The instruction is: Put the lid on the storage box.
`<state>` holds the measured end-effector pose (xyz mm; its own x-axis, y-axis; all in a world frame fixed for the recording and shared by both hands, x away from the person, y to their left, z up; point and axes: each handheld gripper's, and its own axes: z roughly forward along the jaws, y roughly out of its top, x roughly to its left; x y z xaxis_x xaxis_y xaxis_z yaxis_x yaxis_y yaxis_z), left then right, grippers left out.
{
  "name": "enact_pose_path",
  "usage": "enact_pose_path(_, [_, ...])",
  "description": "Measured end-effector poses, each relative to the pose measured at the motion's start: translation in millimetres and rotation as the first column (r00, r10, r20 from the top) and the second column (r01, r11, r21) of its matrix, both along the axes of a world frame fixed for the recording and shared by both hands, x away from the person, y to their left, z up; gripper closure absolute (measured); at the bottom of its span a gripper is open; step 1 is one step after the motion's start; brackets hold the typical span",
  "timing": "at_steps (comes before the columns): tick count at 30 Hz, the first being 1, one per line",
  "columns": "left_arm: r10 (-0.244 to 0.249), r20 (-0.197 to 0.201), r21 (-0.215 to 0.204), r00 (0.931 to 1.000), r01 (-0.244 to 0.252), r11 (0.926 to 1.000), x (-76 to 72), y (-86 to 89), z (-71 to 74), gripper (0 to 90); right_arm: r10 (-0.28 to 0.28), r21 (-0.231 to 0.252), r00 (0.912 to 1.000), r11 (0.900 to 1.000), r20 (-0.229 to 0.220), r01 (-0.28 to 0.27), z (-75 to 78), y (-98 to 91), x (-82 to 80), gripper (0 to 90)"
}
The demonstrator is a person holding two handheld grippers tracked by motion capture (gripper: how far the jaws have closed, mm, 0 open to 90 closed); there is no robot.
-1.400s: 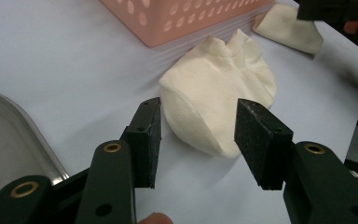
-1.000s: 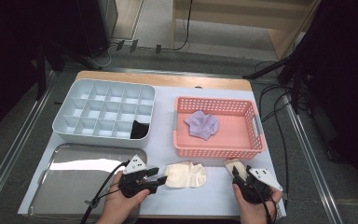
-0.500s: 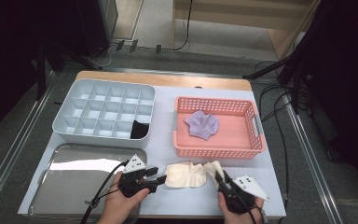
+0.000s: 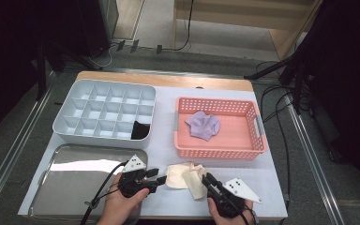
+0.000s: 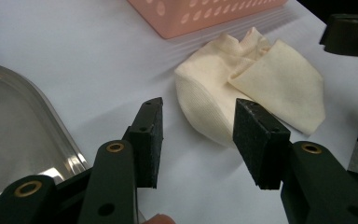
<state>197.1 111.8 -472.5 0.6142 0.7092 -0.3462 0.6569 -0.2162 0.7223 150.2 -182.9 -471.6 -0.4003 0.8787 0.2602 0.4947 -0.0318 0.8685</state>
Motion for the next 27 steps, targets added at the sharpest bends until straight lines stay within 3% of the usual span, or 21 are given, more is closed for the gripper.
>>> enact_pose_path(1, [0.000, 0.002, 0.000, 1.0000, 0.000, 1.0000, -0.2, -0.3, 0.1, 54.1, 0.000, 0.000, 1.0000, 1.0000, 0.000, 0.000, 0.0, 0.0, 0.0, 79.2])
enact_pose_path(2, [-0.001, 0.002, -0.002, 1.0000, 0.001, 1.0000, -0.5, -0.8, 0.6, 54.2, -0.044, -0.031, 0.9979, 0.9986, -0.049, 0.042, -6.9, -7.6, 4.9, 80.2])
enact_pose_path(3, [0.000, 0.002, 0.000, 1.0000, 0.000, 1.0000, -0.5, -1.0, 0.7, 54.2, -0.052, -0.045, 0.9962, 0.9978, -0.070, 0.049, -9.3, -8.8, 6.2, 80.1])
enact_pose_path(5, [-0.002, 0.001, 0.002, 1.0000, 0.002, 1.0000, -0.6, -1.5, 0.2, 54.2, -0.046, -0.081, 0.9922, 0.9960, -0.116, 0.037, -16.5, -8.7, 9.2, 80.3])
enact_pose_path(6, [-0.002, 0.001, 0.002, 1.0000, 0.002, 1.0000, -0.6, -1.5, 0.2, 54.2, -0.046, -0.081, 0.9922, 0.9960, -0.116, 0.037, -16.5, -8.7, 9.2, 80.3])
enact_pose_path(7, [-0.006, 0.001, 0.002, 1.0000, 0.006, 1.0000, -1.3, -2.3, -0.1, 54.2, -0.014, -0.086, 0.9898, 0.9963, -0.142, 0.002, -19.4, -4.2, 8.6, 80.8])
enact_pose_path(14, [0.005, 0.011, -0.002, 0.9999, -0.005, 1.0000, -2.4, -1.4, 0.6, 53.5, 0.095, -0.085, 0.9917, 0.9911, -0.087, -0.102, -10.9, 18.4, -1.5, 80.6])
enact_pose_path(15, [0.010, 0.012, -0.005, 0.9999, -0.010, 0.9999, -2.7, -0.3, 1.3, 53.4, 0.134, -0.078, 0.9887, 0.9872, -0.069, -0.139, -8.4, 27.4, -6.2, 80.2])
enact_pose_path(17, [0.014, 0.011, -0.007, 0.9998, -0.014, 0.9999, -2.9, 0.1, 1.5, 53.3, 0.150, -0.072, 0.9865, 0.9853, -0.066, -0.155, -7.6, 30.3, -7.5, 79.8])
enact_pose_path(20, [0.012, 0.012, -0.009, 0.9999, -0.012, 0.9999, -3.3, 1.2, 1.8, 53.1, 0.218, -0.066, 0.9755, 0.9733, -0.025, -0.220, -3.6, 41.2, -13.2, 77.6])
enact_pose_path(21, [0.012, 0.012, -0.011, 0.9999, -0.012, 0.9999, -3.5, 1.4, 1.8, 53.1, 0.218, -0.067, 0.9756, 0.9733, -0.022, -0.219, -3.0, 41.3, -13.6, 77.6])
enact_pose_path(24, [0.016, 0.011, -0.015, 0.9998, -0.016, 0.9998, -3.9, 1.5, 1.5, 52.9, 0.200, 0.002, 0.9799, 0.9799, -0.005, -0.200, 0.3, 33.8, -12.9, 77.4])
enact_pose_path(27, [0.011, 0.007, -0.018, 0.9999, -0.011, 0.9998, -3.9, 1.3, 0.9, 53.0, 0.162, -0.005, 0.9866, 0.9868, -0.019, -0.162, -0.8, 27.6, -11.1, 75.9])
